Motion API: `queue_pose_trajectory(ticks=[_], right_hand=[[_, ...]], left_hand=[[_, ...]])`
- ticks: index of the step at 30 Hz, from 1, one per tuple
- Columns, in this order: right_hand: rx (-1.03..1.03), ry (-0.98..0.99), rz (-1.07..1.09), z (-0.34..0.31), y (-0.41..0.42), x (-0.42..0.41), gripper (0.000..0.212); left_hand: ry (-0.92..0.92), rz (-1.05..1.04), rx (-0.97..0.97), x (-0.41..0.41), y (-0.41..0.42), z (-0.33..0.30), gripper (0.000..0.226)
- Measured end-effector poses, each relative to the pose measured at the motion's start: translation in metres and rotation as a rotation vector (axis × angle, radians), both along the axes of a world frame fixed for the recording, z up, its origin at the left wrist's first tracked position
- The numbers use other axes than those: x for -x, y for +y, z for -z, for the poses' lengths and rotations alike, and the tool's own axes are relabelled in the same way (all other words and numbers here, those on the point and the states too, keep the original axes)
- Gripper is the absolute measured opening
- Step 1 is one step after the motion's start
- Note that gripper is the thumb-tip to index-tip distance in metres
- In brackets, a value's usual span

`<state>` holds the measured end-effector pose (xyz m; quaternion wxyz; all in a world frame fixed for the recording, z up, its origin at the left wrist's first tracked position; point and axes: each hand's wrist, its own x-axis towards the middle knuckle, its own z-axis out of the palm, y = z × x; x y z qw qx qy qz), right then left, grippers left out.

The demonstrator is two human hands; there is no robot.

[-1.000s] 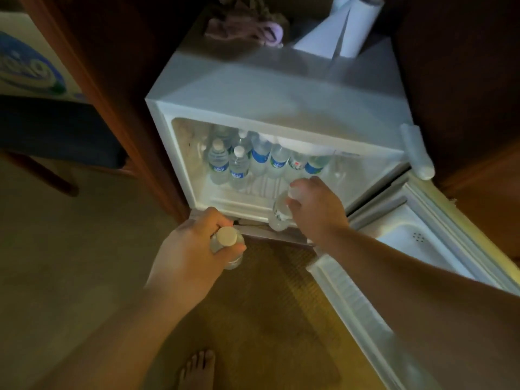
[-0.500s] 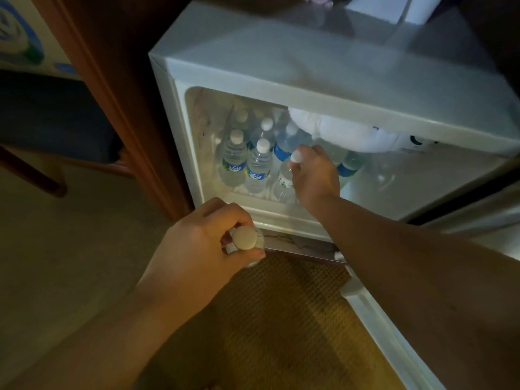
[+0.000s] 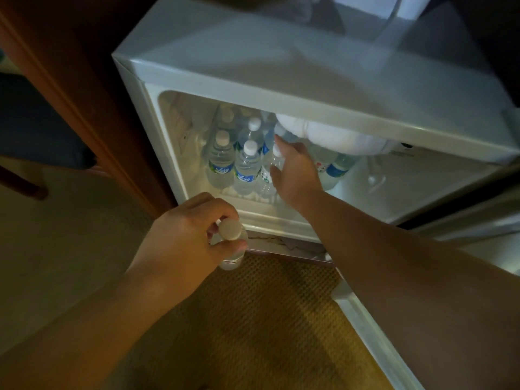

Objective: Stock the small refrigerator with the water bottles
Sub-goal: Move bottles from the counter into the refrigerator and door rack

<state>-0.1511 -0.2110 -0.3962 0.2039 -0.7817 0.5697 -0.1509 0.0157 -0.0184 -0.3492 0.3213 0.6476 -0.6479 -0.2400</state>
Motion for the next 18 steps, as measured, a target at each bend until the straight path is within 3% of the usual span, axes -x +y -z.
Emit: queue_pose_trajectory(ticks=[1, 3, 5, 7, 11, 18], right_hand=[[-0.038, -0.010, -0.003, -0.006, 0.008, 0.004, 0.070], [0.008, -0.121, 0.029, -0.023, 0.033, 0.018, 0.055], [0.323, -0.279, 0.046, -0.049, 0.068, 0.038, 0.030], [0.653, -0.361, 0.059, -0.084, 0.097, 0.061, 0.019], [0.936, -0.225, 0.121, -0.152, 0.103, 0.096, 0.023], [0.515, 0.196, 0.170, -0.143, 0.053, 0.122, 0.059]], left_hand=[[0.001, -0.006, 0.000, 0.002, -0.004, -0.002, 0.030], [0.025, -0.023, 0.004, 0.008, -0.015, -0.005, 0.030], [0.045, -0.043, 0.003, 0.015, -0.027, -0.009, 0.030], [0.038, -0.040, 0.002, 0.024, -0.043, -0.011, 0.032], [0.027, 0.032, 0.021, 0.043, -0.079, -0.010, 0.033], [-0.007, 0.115, 0.016, 0.082, -0.139, 0.004, 0.031]])
